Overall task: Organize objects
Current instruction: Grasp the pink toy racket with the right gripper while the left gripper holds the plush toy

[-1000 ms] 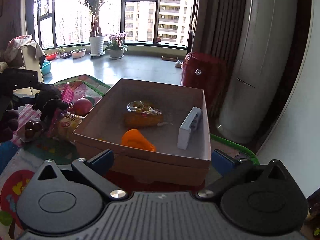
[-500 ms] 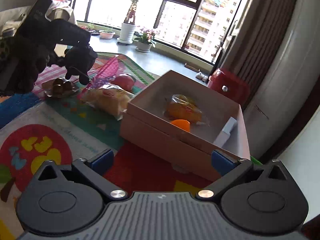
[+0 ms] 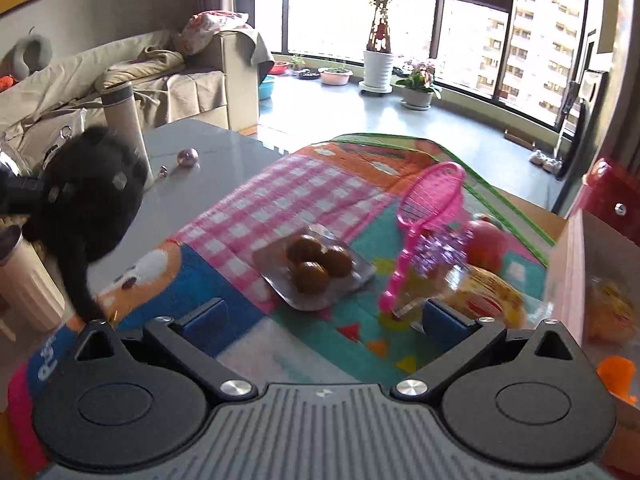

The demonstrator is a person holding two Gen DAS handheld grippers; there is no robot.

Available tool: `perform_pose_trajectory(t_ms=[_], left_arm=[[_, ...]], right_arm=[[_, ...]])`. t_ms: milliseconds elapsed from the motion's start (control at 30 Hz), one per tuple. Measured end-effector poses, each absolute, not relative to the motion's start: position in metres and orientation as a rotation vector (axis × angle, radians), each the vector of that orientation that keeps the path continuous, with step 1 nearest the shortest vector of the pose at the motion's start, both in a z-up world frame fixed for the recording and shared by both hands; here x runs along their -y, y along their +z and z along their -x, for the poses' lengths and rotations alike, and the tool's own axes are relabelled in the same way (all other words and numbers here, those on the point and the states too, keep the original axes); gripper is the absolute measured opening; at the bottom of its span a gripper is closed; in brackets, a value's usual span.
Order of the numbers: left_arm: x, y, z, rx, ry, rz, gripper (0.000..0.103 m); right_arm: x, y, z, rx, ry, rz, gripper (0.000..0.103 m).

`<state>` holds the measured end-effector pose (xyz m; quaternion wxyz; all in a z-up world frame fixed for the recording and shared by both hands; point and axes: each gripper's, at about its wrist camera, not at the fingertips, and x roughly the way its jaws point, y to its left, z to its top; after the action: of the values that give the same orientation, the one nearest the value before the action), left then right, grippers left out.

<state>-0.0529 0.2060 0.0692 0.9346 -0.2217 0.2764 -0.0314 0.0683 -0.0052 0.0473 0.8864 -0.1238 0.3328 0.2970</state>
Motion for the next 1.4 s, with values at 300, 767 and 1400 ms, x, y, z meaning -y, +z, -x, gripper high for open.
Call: perform_pose_trajectory(t_ms=[300,767,1400], left_arm=[[-0.221,0.049,0.08,-0.577,-0.093,0.574,0.073],[-0.211,0.042,0.076,-0.612,-0.116,0.572,0.073],[-0.201,0.038,0.08,-0.631,-0.132,0.574,0.073]], right_arm=[[-0.04,0.021,-0.142,-0.818,0.626,0.207,0.103],[-0.018,0.036,-0.1,-0.788,0.713,0.242,0.061],[0.011,0.062,-0.09,-0.619,0.476,0.323,0.074]])
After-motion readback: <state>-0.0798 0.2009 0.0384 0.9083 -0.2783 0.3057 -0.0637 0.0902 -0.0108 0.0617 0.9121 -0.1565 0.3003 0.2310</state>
